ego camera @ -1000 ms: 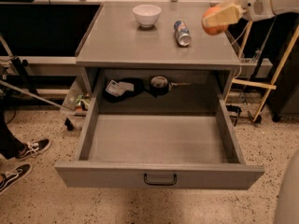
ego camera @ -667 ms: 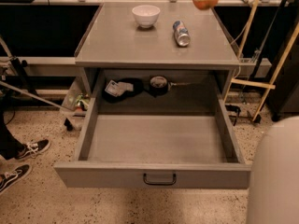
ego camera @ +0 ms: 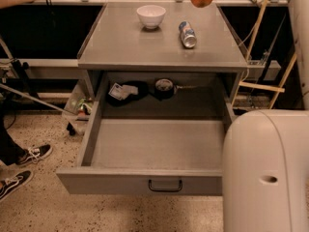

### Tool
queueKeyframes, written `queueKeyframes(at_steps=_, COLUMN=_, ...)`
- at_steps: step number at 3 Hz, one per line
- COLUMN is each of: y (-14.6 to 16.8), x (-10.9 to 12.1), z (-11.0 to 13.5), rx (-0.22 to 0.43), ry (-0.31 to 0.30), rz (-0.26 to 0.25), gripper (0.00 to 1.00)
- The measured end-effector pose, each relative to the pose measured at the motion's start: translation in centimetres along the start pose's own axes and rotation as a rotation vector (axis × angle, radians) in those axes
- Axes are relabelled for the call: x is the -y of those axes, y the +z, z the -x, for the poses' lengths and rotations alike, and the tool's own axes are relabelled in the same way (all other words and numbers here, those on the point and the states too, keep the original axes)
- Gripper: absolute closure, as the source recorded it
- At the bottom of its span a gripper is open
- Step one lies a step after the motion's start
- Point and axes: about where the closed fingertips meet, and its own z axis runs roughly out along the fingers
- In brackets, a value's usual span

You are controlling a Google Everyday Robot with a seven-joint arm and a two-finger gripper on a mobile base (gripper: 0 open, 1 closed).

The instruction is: Pick orange from top drawer and place on counter

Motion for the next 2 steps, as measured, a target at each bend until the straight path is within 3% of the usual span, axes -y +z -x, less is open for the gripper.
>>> queueKeyframes(at_steps=1, y=2.6, x=1.5, z=-4.1, rx=-0.077, ry=0.019, rz=-0.035, gripper=1.0)
queueKeyframes(at_steps=2, y=4.1, x=3.5, z=-11.3, rx=-0.191, ry=0.059, rz=-0.066, gripper=1.0)
